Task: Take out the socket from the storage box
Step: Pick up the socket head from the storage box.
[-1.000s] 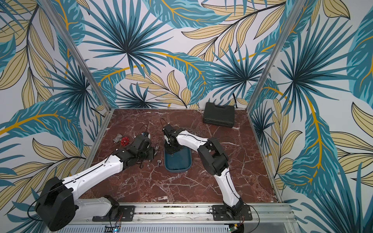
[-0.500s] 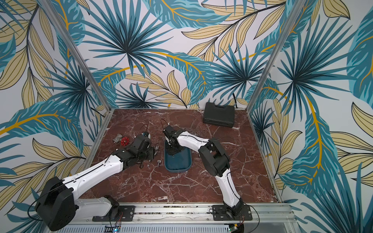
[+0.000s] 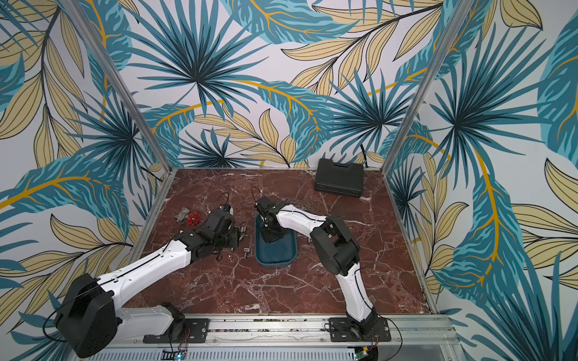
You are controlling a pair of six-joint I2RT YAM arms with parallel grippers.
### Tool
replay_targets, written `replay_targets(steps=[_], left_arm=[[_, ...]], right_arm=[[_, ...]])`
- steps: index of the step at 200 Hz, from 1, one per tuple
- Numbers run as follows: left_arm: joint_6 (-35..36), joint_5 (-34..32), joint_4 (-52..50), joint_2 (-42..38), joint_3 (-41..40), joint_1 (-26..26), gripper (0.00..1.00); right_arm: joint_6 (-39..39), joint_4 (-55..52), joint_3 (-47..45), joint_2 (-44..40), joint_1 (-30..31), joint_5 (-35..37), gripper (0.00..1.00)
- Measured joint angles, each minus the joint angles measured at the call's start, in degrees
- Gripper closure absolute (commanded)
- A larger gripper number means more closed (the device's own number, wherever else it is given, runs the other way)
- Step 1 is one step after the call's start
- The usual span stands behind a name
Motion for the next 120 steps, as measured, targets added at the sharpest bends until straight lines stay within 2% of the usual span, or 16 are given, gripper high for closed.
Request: replay_targets(steps=[22,40,86,120], left_arm=[[0.0,0.0,0.0,0.0,0.0,0.0,0.56],[0.0,0.0,0.0,0.0,0.0,0.0,0.56],[0.3,0.0,0.0,0.0,0.0,0.0,0.55],[0.4,-0.7,0.0,0.0,0.0,0.0,0.55]], right_arm=[[0.2,-0.2,-1.1,-0.5,0.0,0.0,0.87],[0.6,-0.2,-1.4,-1.0,0.0,0.0,0.90],[0.7,-0.2,-2.1,-5.3,-0.7,1.1,0.92],[1.4,0.4,-7.1,-15.6,-5.7,2.2,0.92]])
